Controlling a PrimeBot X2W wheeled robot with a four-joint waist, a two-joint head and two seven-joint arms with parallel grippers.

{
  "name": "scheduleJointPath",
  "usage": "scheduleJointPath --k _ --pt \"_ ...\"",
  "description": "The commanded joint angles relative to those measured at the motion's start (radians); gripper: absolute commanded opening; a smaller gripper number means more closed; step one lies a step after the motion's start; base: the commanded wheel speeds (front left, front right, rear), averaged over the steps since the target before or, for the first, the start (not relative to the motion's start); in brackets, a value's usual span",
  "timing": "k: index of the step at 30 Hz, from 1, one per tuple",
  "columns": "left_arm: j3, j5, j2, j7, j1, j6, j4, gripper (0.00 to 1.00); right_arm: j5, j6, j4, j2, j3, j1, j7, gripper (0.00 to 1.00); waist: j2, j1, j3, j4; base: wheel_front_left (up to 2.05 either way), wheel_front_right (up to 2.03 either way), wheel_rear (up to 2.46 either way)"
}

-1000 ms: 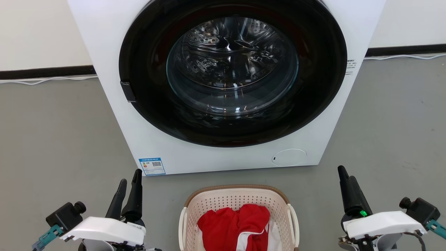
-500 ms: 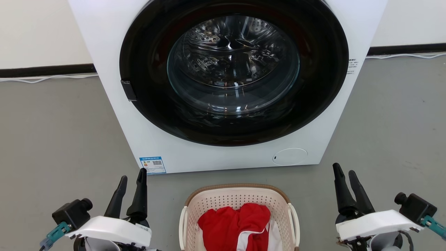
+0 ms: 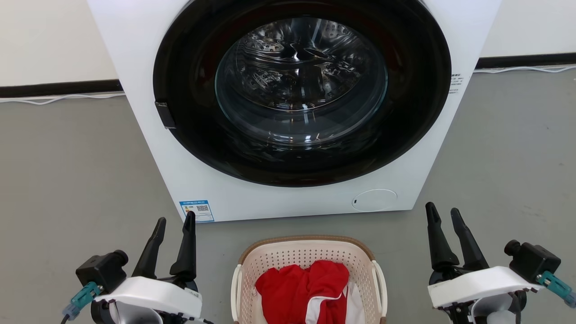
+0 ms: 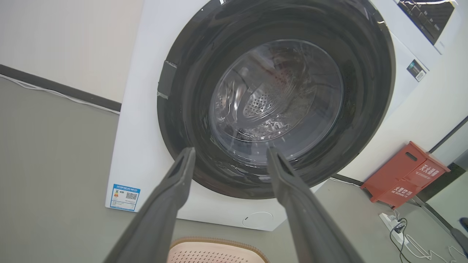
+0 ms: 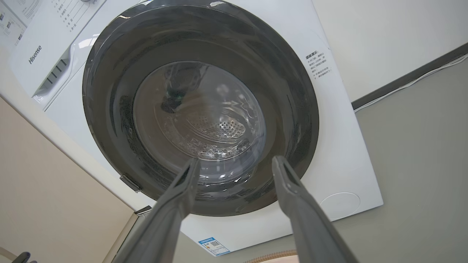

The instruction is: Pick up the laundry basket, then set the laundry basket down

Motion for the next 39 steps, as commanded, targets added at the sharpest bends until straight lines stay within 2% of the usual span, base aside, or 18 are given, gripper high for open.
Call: scheduleJointPath --k 1,29,39 --pt "0.018 0.040 0.008 -0.017 -0.048 -0.006 -0.036 1.00 -0.040 0.006 -0.033 -0.001 0.023 -0.045 -0.020 1.00 -0.0001 0.0000 0.001 0.000 0.00 0.00 0.00" --pt "-0.001 0.335 0.011 -0.099 -0.055 -0.007 -0.063 1.00 -0.348 0.007 -0.036 0.002 0.045 -0.058 -0.102 1.00 -0.0001 -0.0001 -0.001 -0.002 0.00 0.00 0.00" --pt "-0.001 0.335 0.011 -0.100 -0.056 -0.007 -0.059 1.00 -0.350 0.008 -0.020 0.002 0.036 -0.061 -0.103 1.00 -0.0001 -0.0001 0.000 -0.004 0.00 0.00 0.00"
